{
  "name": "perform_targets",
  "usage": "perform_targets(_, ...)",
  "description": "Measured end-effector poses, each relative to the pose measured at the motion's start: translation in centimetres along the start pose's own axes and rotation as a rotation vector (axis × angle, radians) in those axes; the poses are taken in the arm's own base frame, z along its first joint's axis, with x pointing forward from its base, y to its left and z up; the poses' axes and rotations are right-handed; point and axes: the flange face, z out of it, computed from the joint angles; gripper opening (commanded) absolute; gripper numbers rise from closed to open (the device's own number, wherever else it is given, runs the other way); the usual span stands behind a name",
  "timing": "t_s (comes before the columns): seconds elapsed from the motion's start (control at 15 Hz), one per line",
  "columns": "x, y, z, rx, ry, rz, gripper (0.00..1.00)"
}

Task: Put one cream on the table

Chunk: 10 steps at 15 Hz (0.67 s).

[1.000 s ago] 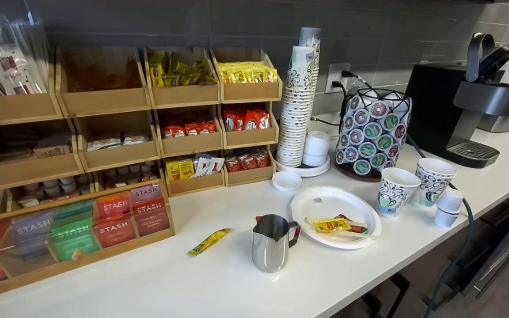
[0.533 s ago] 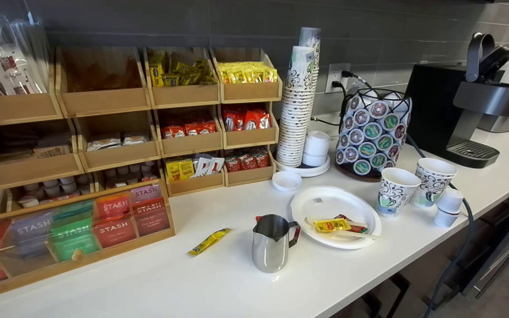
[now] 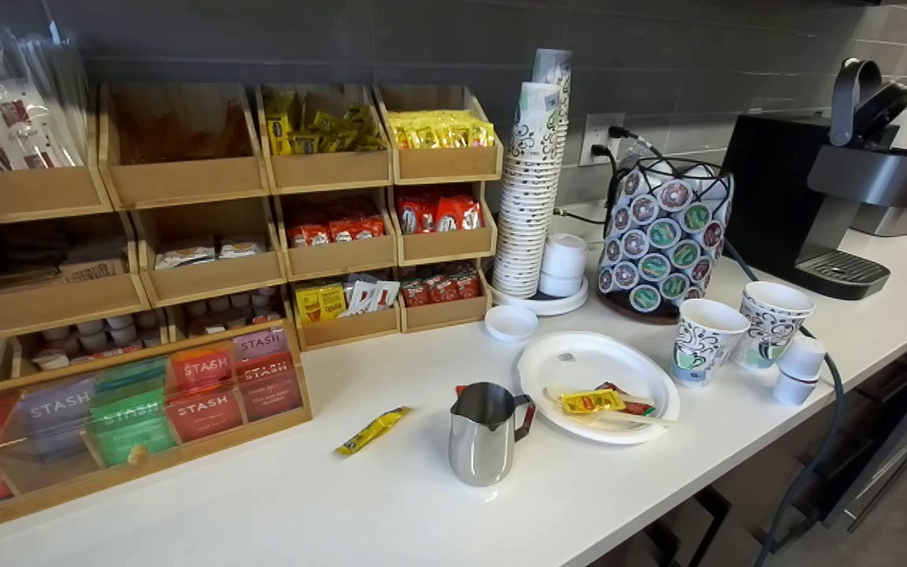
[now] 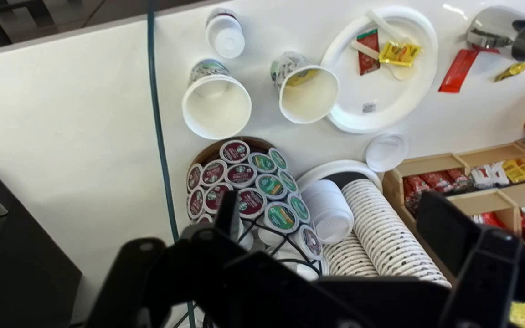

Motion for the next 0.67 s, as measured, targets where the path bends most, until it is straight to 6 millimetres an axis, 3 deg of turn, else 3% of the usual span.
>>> perform_targets(0.4, 4.2, -6.7, 8.0, -0.070, 0.041, 0.220, 1.00)
perform_targets(0.53, 4.8, -7.7, 10.5, -0.108, 0.030, 0.240, 1.00)
perform_targets(0.67, 5.0, -7.3, 12.4, -0.088, -0.009, 0.214, 1.00)
